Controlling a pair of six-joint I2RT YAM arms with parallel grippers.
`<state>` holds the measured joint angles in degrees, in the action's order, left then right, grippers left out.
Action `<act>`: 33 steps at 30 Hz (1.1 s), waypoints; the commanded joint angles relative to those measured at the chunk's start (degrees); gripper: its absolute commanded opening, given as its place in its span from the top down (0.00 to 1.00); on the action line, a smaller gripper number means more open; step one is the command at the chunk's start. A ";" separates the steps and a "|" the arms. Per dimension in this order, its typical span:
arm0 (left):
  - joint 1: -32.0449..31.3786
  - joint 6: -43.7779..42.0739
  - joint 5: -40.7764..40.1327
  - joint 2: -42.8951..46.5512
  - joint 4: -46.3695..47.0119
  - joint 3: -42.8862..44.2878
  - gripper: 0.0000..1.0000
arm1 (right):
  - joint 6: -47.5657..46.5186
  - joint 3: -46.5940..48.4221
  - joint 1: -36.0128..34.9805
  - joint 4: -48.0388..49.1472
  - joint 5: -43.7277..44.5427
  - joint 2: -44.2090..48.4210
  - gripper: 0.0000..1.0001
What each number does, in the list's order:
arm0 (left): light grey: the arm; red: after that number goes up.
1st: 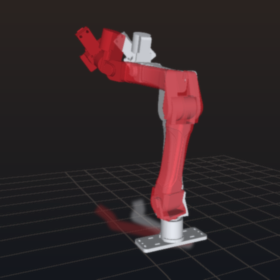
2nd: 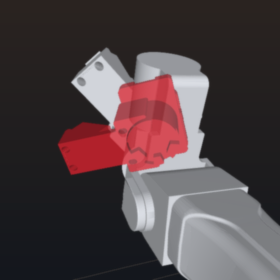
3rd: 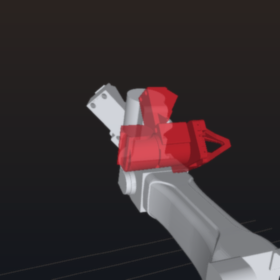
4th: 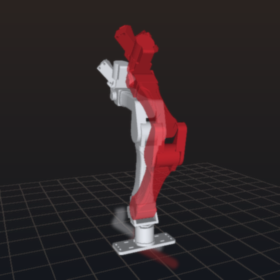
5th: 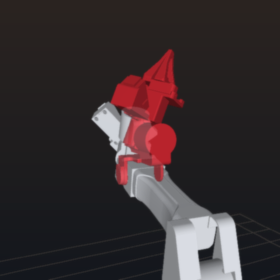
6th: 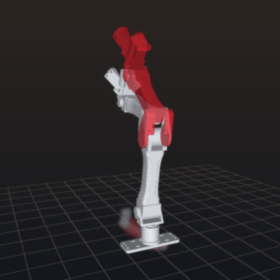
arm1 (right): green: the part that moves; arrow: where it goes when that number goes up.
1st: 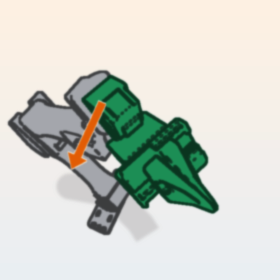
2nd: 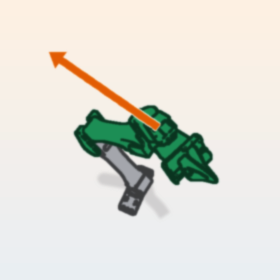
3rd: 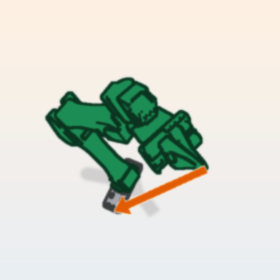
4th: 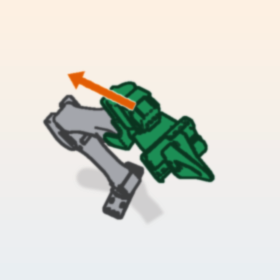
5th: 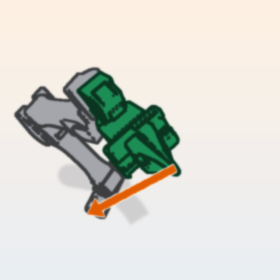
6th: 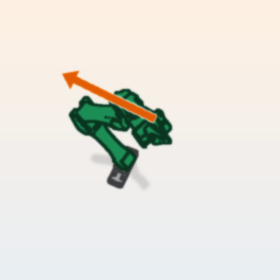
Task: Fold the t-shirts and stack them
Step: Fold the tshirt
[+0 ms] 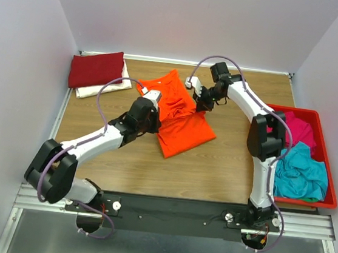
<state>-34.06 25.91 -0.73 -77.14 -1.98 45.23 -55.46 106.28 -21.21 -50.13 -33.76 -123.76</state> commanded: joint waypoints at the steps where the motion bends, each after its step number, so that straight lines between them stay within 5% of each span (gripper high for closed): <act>1: 4.60 -2.97 7.67 -4.50 3.19 1.35 1.00 | 5.36 8.49 -0.94 1.09 3.43 -5.33 0.99; 15: 9.19 -5.96 8.64 -15.22 4.52 7.85 1.00 | 10.45 17.90 -1.90 3.19 7.91 -13.95 0.99; 33: 12.18 -6.49 7.59 -19.27 5.40 10.14 1.00 | 16.96 20.10 -2.34 8.82 9.15 -14.05 0.99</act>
<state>-22.72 20.27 6.92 -96.31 1.89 54.96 -40.27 124.55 -22.94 -43.79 -25.04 -137.62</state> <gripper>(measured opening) 0.007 0.013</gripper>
